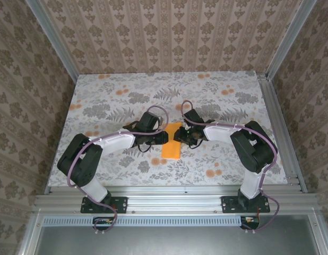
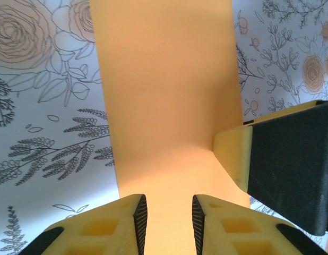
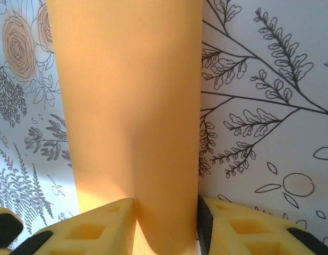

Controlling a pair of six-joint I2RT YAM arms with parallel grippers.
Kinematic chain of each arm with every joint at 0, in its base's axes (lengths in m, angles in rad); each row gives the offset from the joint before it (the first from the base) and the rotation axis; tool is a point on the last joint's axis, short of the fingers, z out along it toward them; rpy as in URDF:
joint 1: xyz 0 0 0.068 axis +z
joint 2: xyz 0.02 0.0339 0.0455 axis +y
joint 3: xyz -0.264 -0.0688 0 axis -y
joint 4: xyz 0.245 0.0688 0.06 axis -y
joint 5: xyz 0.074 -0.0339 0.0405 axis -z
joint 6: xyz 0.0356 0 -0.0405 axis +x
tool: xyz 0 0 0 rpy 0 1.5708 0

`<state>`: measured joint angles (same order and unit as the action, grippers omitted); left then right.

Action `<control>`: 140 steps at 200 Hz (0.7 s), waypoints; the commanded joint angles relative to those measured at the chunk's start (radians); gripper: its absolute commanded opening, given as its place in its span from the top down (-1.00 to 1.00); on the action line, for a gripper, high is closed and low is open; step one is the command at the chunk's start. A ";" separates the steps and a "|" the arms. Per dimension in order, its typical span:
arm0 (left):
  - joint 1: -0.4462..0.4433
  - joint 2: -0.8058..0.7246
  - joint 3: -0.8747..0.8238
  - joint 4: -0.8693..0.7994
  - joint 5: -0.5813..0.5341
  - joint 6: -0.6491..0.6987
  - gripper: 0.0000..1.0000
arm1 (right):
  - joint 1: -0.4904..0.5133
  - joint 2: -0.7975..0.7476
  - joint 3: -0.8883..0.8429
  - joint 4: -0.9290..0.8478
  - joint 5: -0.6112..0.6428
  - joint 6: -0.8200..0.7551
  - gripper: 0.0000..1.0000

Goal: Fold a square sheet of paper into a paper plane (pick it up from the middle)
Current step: First fold in half a square sheet of paper at the center of the table.

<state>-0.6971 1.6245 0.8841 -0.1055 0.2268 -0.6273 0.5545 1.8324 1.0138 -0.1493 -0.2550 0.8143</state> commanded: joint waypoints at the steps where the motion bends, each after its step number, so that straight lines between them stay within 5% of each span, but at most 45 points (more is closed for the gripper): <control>1: 0.010 -0.024 -0.013 -0.020 -0.008 0.025 0.37 | 0.012 0.035 0.004 -0.027 0.033 0.005 0.24; 140: 0.017 -0.034 -0.013 -0.027 -0.018 0.019 0.37 | 0.010 0.049 0.001 -0.014 0.042 0.030 0.23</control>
<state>-0.6853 1.6234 0.8783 -0.1059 0.2268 -0.6270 0.5549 1.8332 1.0138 -0.1497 -0.2474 0.8368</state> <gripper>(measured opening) 0.314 0.393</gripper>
